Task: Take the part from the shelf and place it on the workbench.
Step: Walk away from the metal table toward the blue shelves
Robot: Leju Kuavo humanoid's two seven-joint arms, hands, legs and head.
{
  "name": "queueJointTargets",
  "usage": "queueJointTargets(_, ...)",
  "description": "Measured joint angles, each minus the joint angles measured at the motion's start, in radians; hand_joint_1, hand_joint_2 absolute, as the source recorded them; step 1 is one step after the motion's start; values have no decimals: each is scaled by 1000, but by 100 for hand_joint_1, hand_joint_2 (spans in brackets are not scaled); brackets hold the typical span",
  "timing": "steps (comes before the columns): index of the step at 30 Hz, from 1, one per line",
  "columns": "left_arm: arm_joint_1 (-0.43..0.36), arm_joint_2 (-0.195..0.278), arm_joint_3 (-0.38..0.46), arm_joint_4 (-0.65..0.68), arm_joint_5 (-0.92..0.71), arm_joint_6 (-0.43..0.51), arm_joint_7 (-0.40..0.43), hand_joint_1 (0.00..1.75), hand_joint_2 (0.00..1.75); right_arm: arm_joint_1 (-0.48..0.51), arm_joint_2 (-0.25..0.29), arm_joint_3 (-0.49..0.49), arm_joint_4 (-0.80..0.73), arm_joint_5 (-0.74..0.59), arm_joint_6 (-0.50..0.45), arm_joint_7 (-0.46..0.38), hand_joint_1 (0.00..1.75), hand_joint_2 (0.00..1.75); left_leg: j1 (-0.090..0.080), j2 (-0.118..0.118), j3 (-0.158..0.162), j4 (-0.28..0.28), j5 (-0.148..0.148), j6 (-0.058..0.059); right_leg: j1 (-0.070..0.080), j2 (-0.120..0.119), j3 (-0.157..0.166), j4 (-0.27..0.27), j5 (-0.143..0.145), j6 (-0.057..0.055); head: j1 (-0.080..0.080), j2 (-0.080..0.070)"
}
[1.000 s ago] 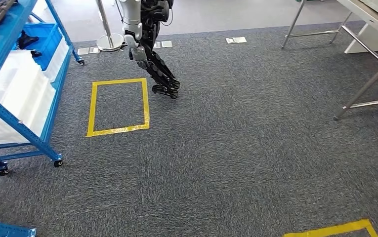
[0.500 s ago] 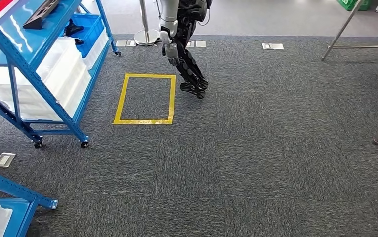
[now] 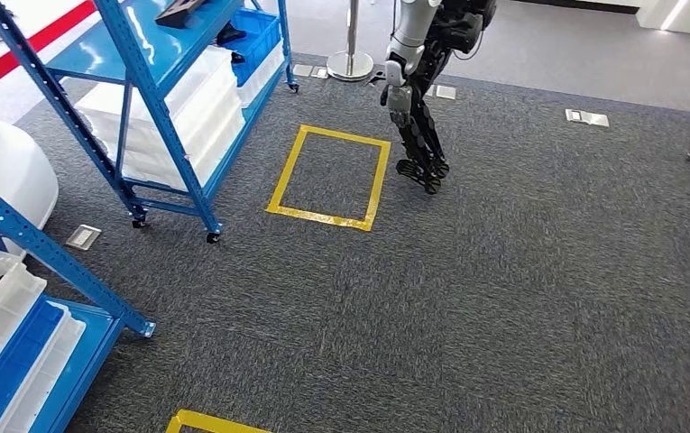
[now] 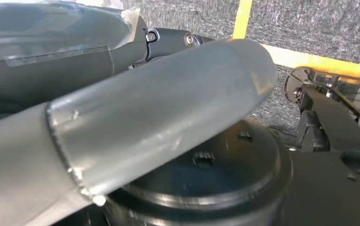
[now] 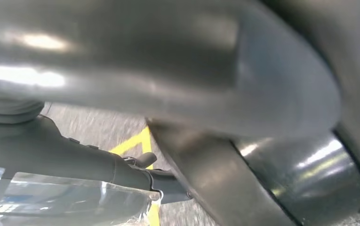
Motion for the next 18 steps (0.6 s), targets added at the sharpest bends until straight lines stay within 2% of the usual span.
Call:
queueJointTargets(1, 0, 1, -1, 0, -4, -2, 2, 0, 0, 0, 0, 0, 0, -2, 2, 2, 0, 0, -1, -14, -1, 1, 0, -5, -1, 16, 23, -57, 23, 0, 0, 0)
queueJointTargets(2, -1, 2, -4, 0, -9, -5, 4, 0, 0, 0, 0, 1, 0, -4, 3, 6, 0, 0, -2, -24, -3, 2, 1, -11, 0, 27, 34, -91, 35, -5, -1, 0)
queueJointTargets(3, 0, 4, -9, 0, -14, -8, 8, 0, 0, 0, 0, 1, 0, -7, 4, 10, 0, 0, -3, -33, -6, 1, 2, -18, 3, 30, 38, -101, 37, -13, -2, 0)
queueJointTargets(5, 3, 8, -20, 1, -22, -13, 14, 0, 0, -2, 0, 0, 0, -11, 4, 17, 0, 0, 0, -46, -13, -2, 6, -30, 5, 10, 40, -104, 43, -30, -2, 0)
queueJointTargets(6, 4, 11, -23, 1, -24, -15, 16, 0, 0, -3, 1, 0, -1, -12, 4, 19, 0, 0, 0, -34, -19, 7, 0, -35, 3, 0, 41, -106, 47, -37, -2, 0)
queueJointTargets(7, 4, 13, -26, 2, -27, -16, 17, 0, 0, -3, 2, 0, -1, -14, 4, 20, 0, 0, 0, -9, -32, 32, -18, -38, 0, -13, 40, -108, 50, -44, -5, 0)
queueJointTargets(9, 2, 17, -34, 2, -33, -21, 19, 0, 0, 0, 4, 0, -2, -20, 2, 21, 0, 0, -2, 58, -80, 138, -83, -43, 2, -40, 40, -110, 51, -52, -13, 0)
queueJointTargets(10, 2, 19, -39, 2, -37, -25, 19, 0, 0, 4, 5, 0, -2, -24, 0, 22, 0, 0, -1, 78, -110, 205, -114, -45, 5, -57, 40, -109, 50, -55, -15, 0)
queueJointTargets(11, 2, 23, -45, 2, -43, -30, 19, 0, 0, 7, 5, 0, -2, -29, -4, 24, 0, 0, 0, 87, -132, 254, -132, -46, 8, -73, 40, -109, 48, -57, -15, 0)
queueJointTargets(12, 2, 25, -49, 2, -48, -35, 19, 0, 0, 9, 5, 0, -2, -33, -8, 27, 0, 0, 1, 92, -140, 274, -131, -47, 10, -89, 41, -109, 47, -59, -15, 0)
queueJointTargets(13, 2, 28, -54, 2, -53, -38, 19, 0, 0, 9, 5, -1, -2, -36, -11, 29, 0, 0, 2, 98, -127, 253, -113, -48, 10, -103, 42, -109, 45, -61, -15, 0)
queueJointTargets(14, 3, 31, -59, 2, -57, -41, 19, 0, 0, 9, 5, -1, -2, -39, -14, 30, 0, 0, 3, 110, -96, 198, -82, -47, 10, -116, 44, -109, 43, -61, -16, 0)
queueJointTargets(16, 0, 35, -68, 2, -61, -45, 19, 0, 0, 9, 5, -1, -2, -41, -17, 31, 0, 0, 0, 156, -25, 70, -36, -44, 16, -138, 49, -108, 37, -57, -16, 0)
queueJointTargets(17, -3, 36, -71, 2, -61, -47, 19, 0, 0, 9, 5, -2, -2, -42, -17, 32, 0, 0, -2, 171, -6, 32, -27, -40, 20, -147, 50, -107, 33, -54, -15, 0)
queueJointTargets(18, -4, 38, -73, 2, -62, -48, 19, 0, 0, 9, 5, -2, -2, -43, -17, 32, 0, 0, -6, 176, 0, 16, -28, -35, 24, -157, 52, -108, 31, -49, -13, 0)
